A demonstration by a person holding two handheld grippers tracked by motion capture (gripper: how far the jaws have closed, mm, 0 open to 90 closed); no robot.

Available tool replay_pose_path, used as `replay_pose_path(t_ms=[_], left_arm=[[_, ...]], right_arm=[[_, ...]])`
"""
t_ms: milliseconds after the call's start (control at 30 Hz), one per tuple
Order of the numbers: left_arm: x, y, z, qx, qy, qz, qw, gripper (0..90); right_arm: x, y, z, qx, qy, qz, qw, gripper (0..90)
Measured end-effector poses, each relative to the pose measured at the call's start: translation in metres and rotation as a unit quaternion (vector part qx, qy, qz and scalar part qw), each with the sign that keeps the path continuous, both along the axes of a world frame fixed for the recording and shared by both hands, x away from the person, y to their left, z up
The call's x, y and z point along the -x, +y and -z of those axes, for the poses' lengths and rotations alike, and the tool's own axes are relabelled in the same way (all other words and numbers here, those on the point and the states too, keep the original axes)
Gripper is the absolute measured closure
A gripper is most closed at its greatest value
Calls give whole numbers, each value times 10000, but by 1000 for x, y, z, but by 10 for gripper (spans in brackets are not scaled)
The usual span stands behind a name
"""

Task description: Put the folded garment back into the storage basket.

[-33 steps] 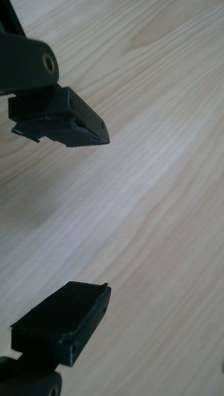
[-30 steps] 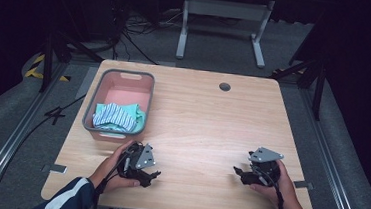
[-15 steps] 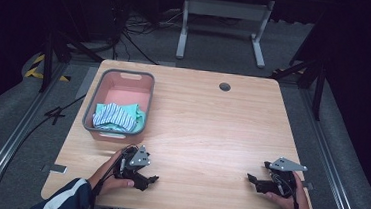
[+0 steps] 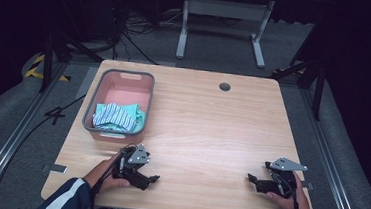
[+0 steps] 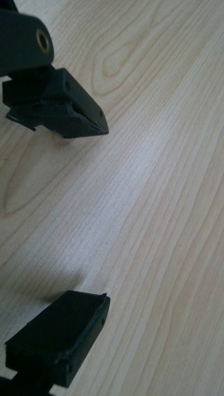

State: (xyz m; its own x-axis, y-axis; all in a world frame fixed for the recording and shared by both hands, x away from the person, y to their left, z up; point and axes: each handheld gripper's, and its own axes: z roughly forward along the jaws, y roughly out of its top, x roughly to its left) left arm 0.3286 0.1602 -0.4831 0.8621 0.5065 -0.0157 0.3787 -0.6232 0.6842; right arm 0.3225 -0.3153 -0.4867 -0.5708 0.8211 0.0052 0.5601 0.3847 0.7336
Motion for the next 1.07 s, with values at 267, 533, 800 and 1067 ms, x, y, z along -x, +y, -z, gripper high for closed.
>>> replay_pose_path(t_ms=[267, 533, 800, 1067], left_arm=[[0, 0, 0, 13, -4, -3, 10000, 128], [-1, -1, 1, -19, 19, -89, 10000, 90], [-1, -1, 0, -43, 21, -103, 9999, 84], [-1, -1, 0, -48, 28, -125, 9999, 80]], right_arm=[[-1, 0, 0, -20, 11, 26, 10000, 154], [-1, 1, 0, -18, 7, 29, 10000, 155], [-1, 1, 0, -19, 3, 29, 10000, 155], [-3, 1, 0, 0, -4, -7, 10000, 156]])
